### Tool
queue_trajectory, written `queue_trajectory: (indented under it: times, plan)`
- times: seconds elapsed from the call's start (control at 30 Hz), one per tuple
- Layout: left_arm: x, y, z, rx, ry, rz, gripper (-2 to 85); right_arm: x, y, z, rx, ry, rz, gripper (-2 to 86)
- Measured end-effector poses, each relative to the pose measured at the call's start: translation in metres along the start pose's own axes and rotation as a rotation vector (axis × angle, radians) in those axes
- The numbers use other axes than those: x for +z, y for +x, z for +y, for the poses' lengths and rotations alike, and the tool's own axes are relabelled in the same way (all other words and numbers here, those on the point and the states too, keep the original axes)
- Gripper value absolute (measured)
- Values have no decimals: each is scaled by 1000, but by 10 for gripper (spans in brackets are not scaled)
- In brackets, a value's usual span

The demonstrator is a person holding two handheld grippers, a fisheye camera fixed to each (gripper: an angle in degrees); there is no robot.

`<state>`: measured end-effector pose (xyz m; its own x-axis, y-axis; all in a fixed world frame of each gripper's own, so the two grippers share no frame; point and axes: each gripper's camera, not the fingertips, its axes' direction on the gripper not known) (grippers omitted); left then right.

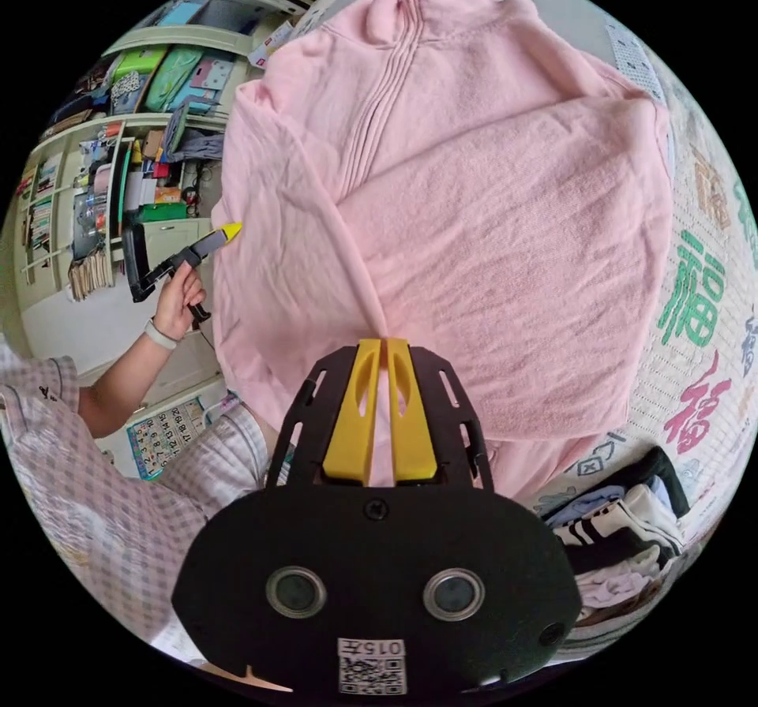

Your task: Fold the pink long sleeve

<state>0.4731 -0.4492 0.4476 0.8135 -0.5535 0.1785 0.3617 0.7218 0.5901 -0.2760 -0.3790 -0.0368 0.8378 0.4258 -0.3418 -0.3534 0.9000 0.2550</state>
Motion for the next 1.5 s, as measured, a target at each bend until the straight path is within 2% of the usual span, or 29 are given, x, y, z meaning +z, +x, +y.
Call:
queue_trajectory:
  times: [0.07,0.17,0.33,0.43,0.5,0.63,0.73,0.83,0.97,1.07,1.2,1.33,1.5]
  plan:
    - [-3,3,4,-14,9,46,21,-14,10,-10,41,-17,-10,40]
    - [-23,16,-10,-62,52,-2,36,-51,28,-40,118,39,13,55]
    - [-156,74,-101,-37,442,33,104,-103,61,-153,319,198,-34,94]
    - [-198,96,-185,-38,515,81,116,-95,66,-228,352,190,-14,97]
    - [-208,102,-237,-43,501,80,124,-83,66,-266,336,140,16,103]
    - [-193,105,-332,-12,342,61,132,-50,63,-313,301,-43,-42,110]
    - [-176,106,-368,29,243,30,112,-39,57,-320,274,-121,-23,109]
    - [-181,93,-392,6,225,-12,72,-37,54,-321,269,-158,20,85]
    - [-198,75,-430,78,145,12,36,-40,49,-322,222,-195,27,55]
    - [-231,41,-457,117,92,38,21,-56,57,-318,215,-177,12,43]
    - [-288,-45,-475,39,27,200,11,-93,81,-300,290,-110,-72,40]
    - [-344,-110,-460,-20,98,248,8,-132,87,-277,286,-36,-63,38]
    - [-409,-150,-423,-50,223,177,8,-166,97,-233,328,61,-44,37]
